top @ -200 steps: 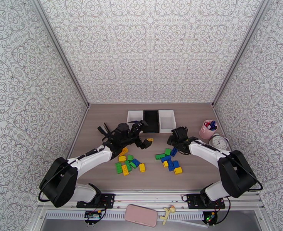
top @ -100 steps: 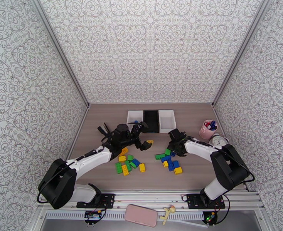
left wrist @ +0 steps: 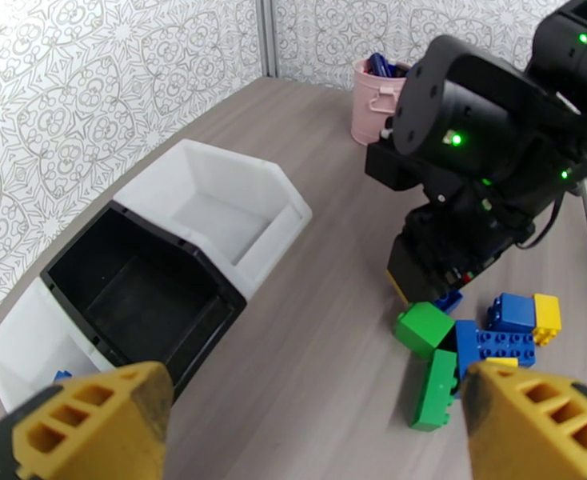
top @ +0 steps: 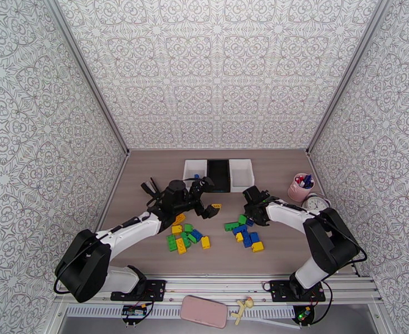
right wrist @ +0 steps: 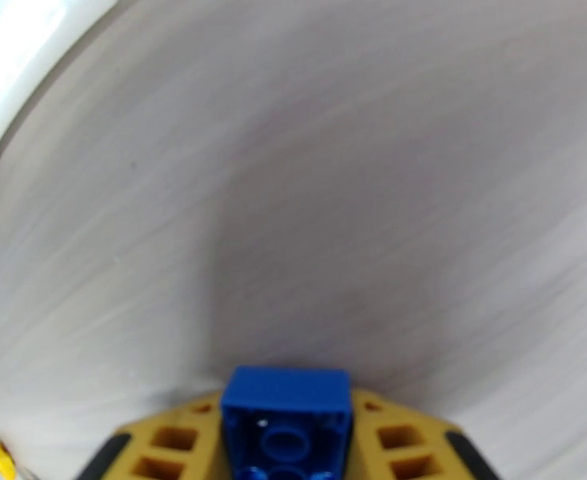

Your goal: Sort the legos into containers by color

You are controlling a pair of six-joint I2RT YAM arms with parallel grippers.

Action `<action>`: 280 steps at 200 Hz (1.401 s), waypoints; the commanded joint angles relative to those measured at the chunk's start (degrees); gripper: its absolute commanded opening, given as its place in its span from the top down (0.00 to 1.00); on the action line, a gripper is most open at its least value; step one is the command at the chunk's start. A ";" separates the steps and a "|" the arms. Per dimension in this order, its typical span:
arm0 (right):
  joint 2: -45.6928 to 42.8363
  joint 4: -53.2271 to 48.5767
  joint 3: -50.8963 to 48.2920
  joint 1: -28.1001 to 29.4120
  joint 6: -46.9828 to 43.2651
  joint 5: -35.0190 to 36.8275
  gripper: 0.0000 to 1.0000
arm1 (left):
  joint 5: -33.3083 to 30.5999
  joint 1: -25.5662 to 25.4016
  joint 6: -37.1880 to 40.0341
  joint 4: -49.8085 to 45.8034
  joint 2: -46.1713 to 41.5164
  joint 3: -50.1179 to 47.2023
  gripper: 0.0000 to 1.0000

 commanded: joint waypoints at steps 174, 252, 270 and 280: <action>15.66 25.11 32.56 7.64 -39.46 -1.00 0.77 | -16.04 -0.87 -4.86 -14.38 -23.03 -12.50 0.00; 32.42 30.07 49.64 9.06 -44.72 -11.42 0.80 | -24.95 -1.05 -8.65 -17.71 -29.40 -16.12 0.00; 35.36 30.79 52.13 9.15 -44.93 -11.57 0.79 | -26.41 -0.87 -10.65 -17.35 -29.35 -16.46 0.01; 36.72 30.83 53.44 9.15 -45.08 -11.28 0.78 | -27.91 -0.83 -11.97 -16.96 -29.41 -16.56 0.00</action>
